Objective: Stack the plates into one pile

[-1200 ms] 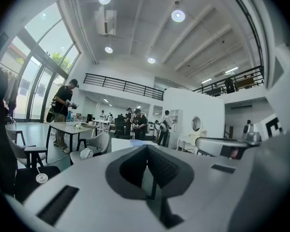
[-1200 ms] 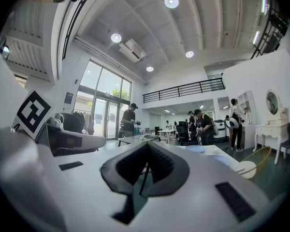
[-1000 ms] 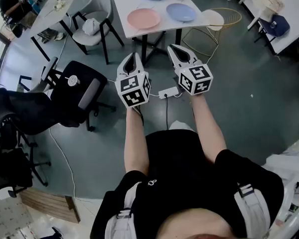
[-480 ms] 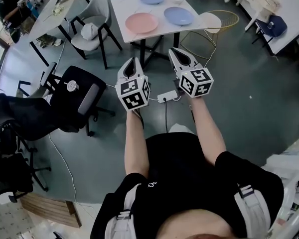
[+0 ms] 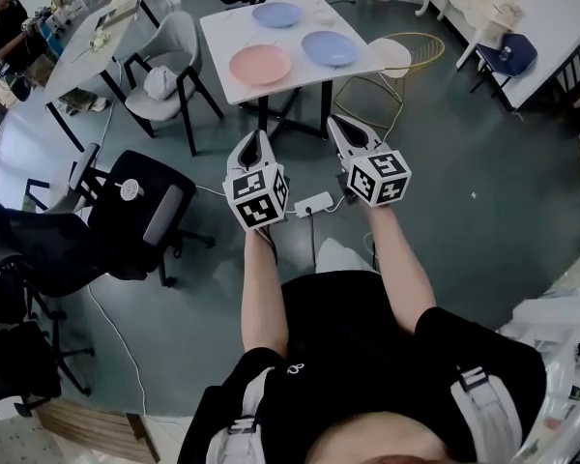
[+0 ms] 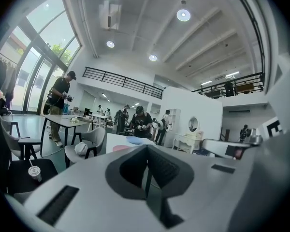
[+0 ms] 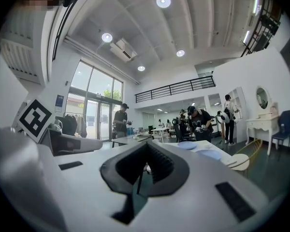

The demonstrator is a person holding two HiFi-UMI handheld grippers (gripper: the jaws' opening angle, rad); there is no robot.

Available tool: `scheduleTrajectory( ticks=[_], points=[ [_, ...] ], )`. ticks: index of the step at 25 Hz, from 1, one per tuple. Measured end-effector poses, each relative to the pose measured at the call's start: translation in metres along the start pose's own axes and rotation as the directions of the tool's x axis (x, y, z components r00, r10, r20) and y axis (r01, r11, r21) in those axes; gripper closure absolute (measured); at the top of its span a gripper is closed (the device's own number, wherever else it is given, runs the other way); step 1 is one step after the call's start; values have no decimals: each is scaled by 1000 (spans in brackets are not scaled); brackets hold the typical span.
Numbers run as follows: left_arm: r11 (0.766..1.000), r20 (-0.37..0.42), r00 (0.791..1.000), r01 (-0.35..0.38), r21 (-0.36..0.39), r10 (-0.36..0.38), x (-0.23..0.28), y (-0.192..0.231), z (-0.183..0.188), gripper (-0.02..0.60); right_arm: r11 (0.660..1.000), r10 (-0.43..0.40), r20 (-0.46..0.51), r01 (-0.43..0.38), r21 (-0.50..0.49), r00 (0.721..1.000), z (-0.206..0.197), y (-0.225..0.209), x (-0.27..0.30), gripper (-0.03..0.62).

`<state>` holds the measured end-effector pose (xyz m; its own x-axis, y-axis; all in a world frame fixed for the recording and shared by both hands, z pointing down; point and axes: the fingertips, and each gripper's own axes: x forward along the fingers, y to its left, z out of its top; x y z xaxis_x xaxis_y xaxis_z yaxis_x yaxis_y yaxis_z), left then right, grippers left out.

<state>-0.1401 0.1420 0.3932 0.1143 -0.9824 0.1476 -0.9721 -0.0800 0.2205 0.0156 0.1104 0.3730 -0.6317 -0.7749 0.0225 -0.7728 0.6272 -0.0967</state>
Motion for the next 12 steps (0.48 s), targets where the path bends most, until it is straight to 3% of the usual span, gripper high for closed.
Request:
scheduleTrajectory(
  ticks=[12],
  points=[
    [1000,30,1000,-5,4,5,19,5,19,566,1000,6,17,-6,-5,1000,13,-16,17,588]
  ],
)
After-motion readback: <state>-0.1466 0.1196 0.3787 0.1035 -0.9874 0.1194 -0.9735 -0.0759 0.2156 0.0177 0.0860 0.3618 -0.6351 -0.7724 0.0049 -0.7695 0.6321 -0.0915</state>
